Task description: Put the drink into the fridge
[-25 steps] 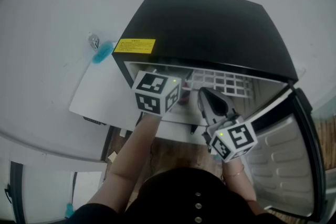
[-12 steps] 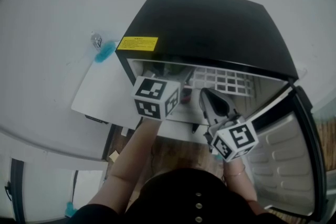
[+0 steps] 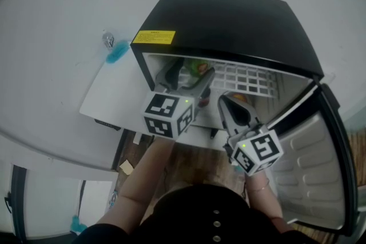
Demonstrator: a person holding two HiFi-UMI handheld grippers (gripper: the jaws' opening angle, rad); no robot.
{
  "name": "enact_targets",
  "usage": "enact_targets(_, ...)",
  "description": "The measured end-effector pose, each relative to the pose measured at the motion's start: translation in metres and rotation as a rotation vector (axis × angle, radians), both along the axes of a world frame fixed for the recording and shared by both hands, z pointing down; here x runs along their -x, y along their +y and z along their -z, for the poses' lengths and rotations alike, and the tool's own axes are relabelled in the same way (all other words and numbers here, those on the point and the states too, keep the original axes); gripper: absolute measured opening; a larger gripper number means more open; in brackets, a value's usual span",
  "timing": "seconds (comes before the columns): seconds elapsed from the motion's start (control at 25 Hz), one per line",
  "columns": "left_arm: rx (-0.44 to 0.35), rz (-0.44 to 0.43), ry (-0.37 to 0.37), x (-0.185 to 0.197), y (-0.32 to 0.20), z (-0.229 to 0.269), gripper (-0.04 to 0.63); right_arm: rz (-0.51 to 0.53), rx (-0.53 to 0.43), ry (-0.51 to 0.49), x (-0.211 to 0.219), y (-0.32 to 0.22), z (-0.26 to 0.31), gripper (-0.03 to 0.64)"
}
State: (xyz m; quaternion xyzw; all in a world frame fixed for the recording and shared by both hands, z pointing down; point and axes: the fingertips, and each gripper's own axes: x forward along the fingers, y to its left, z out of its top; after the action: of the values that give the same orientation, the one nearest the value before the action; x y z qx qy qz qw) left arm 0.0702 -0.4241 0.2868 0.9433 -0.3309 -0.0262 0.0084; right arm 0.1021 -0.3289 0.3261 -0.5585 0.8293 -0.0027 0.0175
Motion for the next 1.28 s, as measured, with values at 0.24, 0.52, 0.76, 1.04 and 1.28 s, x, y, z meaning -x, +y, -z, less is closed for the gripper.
enact_targets(0.24, 0.008, -0.027, -0.030, 0.004, 0.025, -0.005, 0.348, 0.003, 0.004, -0.026, 0.003, 0.015, 0.000, 0.009)
enact_targets(0.52, 0.023, -0.061, -0.028, 0.008, 0.055, -0.010, 0.348, 0.002, -0.024, -0.048, 0.005, 0.031, 0.013, 0.009)
enact_targets(0.76, 0.029, -0.068, -0.015, 0.016, 0.074, -0.013, 0.347, 0.010, -0.023, -0.036, 0.011, 0.040, 0.015, 0.008)
enact_targets(1.04, 0.031, -0.095, -0.031, 0.022, 0.093, -0.018, 0.345, -0.016, -0.066, -0.063, 0.009, 0.045, 0.023, 0.008)
enact_targets(1.28, 0.047, -0.084, -0.016, 0.031, 0.099, -0.028, 0.265, -0.018, -0.082, -0.069, 0.011, 0.050, 0.025, 0.008)
